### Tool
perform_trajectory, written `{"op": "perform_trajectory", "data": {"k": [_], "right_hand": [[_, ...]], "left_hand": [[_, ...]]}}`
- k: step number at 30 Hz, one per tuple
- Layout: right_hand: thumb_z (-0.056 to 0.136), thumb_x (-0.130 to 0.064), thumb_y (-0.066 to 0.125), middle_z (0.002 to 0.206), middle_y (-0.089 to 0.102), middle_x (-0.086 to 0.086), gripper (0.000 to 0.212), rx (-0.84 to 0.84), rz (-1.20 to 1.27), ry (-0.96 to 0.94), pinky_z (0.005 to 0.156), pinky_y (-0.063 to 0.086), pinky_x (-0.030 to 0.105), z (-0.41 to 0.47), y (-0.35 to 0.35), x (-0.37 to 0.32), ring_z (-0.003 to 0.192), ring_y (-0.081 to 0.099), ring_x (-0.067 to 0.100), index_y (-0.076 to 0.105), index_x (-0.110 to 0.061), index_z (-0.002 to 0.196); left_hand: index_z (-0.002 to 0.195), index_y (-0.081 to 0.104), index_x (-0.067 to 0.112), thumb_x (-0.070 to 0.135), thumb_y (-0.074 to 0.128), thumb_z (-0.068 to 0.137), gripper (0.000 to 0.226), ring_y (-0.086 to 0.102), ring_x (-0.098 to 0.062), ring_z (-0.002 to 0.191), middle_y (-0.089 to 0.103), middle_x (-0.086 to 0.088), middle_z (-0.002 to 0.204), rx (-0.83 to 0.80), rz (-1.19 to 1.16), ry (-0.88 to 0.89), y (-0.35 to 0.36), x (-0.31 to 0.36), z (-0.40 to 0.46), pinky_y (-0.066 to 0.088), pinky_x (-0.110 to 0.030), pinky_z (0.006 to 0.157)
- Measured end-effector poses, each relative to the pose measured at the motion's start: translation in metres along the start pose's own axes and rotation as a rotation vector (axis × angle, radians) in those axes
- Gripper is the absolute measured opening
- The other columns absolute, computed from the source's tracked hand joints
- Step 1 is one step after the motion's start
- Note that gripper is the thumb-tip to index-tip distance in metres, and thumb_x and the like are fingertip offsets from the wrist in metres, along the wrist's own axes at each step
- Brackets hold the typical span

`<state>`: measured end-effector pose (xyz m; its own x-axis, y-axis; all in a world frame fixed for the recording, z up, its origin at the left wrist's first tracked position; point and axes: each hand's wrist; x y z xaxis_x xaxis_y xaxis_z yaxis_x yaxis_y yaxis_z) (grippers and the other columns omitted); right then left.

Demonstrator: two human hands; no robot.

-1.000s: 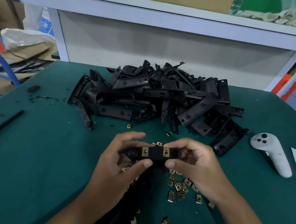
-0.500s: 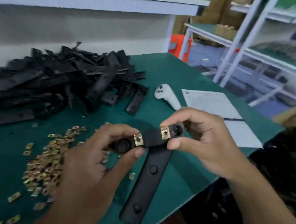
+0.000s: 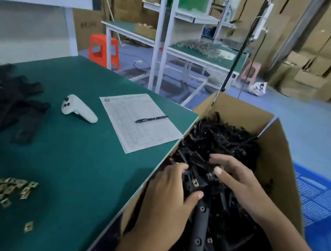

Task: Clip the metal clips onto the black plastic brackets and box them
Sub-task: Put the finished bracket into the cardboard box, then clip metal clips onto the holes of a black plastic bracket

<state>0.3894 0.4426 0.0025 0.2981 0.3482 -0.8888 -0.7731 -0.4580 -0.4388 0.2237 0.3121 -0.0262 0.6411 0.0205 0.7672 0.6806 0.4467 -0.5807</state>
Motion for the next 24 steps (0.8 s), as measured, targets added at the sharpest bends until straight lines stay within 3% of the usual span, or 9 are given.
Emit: {"op": "perform_trajectory", "data": {"k": [3,5,7,10,12,15,20,22,24], "right_hand": [[0.093,-0.027,0.069,0.089,0.070,0.003,0.005,0.169,-0.100,0.068,0.071,0.049,0.022,0.007,0.003,0.018,0.080,0.065,0.009,0.073,-0.029,0.092],[0.086,-0.040,0.069,0.082,0.071,-0.002,0.013,0.159,-0.064,0.044,0.065,0.049,0.016,0.015,0.013,0.029,0.077,0.066,0.014,0.074,-0.028,0.085],[0.080,-0.052,0.072,0.083,0.074,-0.005,0.030,0.093,-0.087,0.004,0.067,0.051,0.012,0.025,0.033,0.032,0.075,0.068,0.006,0.075,-0.026,0.095],[0.068,-0.083,0.071,0.093,0.076,-0.008,0.069,-0.089,-0.065,0.015,0.079,0.057,0.024,0.052,0.080,0.054,0.087,0.072,0.009,0.073,-0.027,0.108],[0.066,-0.092,0.061,0.086,0.074,-0.016,0.069,-0.236,-0.092,-0.036,0.072,0.054,0.011,0.076,0.124,0.053,0.083,0.071,0.011,0.073,-0.034,0.102],[0.079,-0.087,0.052,0.074,0.066,-0.005,0.068,-0.415,-0.160,-0.229,0.058,0.049,0.026,0.084,0.214,-0.014,0.065,0.064,0.016,0.066,-0.024,0.099],[0.100,-0.064,0.044,0.071,0.055,-0.007,0.046,-0.564,-0.074,-0.570,0.060,0.037,0.017,0.069,0.329,-0.139,0.064,0.053,0.008,0.058,-0.025,0.079],[0.098,-0.053,0.052,0.082,0.057,-0.011,0.026,-0.591,-0.065,-0.625,0.068,0.037,0.018,0.079,0.365,-0.161,0.077,0.053,0.008,0.058,-0.031,0.084],[0.096,-0.042,0.064,0.110,0.055,-0.016,0.012,-0.452,-0.219,-0.726,0.089,0.039,0.023,0.095,0.397,-0.174,0.102,0.048,0.004,0.058,-0.035,0.105]], "left_hand": [[0.121,0.042,0.050,0.053,0.059,0.094,0.032,0.045,0.006,0.114,0.050,0.033,0.117,0.007,0.000,-0.033,-0.014,-0.014,-0.005,0.039,-0.021,0.094],[0.103,0.055,0.041,0.046,0.061,0.093,0.012,0.052,0.002,0.103,0.059,0.027,0.101,0.091,0.017,-0.037,-0.038,-0.027,-0.011,0.044,-0.025,0.091],[0.091,0.059,0.034,0.046,0.057,0.091,0.012,0.052,0.001,0.095,0.063,0.020,0.093,0.204,0.060,-0.050,-0.071,-0.043,-0.019,0.043,-0.027,0.088],[0.091,0.059,0.035,0.055,0.043,0.092,0.026,0.052,0.003,0.093,0.062,0.021,0.094,0.346,0.139,-0.142,-0.131,-0.073,-0.040,0.043,-0.026,0.087],[0.094,0.060,0.038,0.056,0.041,0.096,0.027,0.056,0.005,0.092,0.062,0.024,0.094,0.422,0.166,-0.237,-0.172,-0.096,-0.063,0.046,-0.023,0.082],[0.092,0.063,0.043,0.059,0.048,0.094,0.022,0.059,0.009,0.093,0.063,0.030,0.095,0.607,0.229,-0.388,-0.229,-0.129,-0.108,0.041,-0.009,0.075],[0.085,0.064,0.046,0.071,0.052,0.079,0.029,0.057,0.012,0.097,0.063,0.036,0.100,0.827,0.298,-0.598,-0.289,-0.178,-0.176,0.043,-0.016,0.078],[0.078,0.062,0.036,0.075,0.046,0.077,0.042,0.054,0.014,0.094,0.065,0.026,0.092,0.911,0.312,-0.662,-0.296,-0.195,-0.188,0.040,-0.013,0.069],[0.077,0.056,0.034,0.074,0.041,0.079,0.044,0.049,0.017,0.092,0.061,0.020,0.081,0.978,0.359,-0.694,-0.297,-0.205,-0.190,0.037,-0.012,0.067]]}}
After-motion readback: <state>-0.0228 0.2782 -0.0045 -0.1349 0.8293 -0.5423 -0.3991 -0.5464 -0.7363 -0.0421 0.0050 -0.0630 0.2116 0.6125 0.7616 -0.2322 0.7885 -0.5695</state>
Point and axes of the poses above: each hand's wrist, its own z-axis towards the middle knuckle, its own y-axis out of the palm, x = y × z
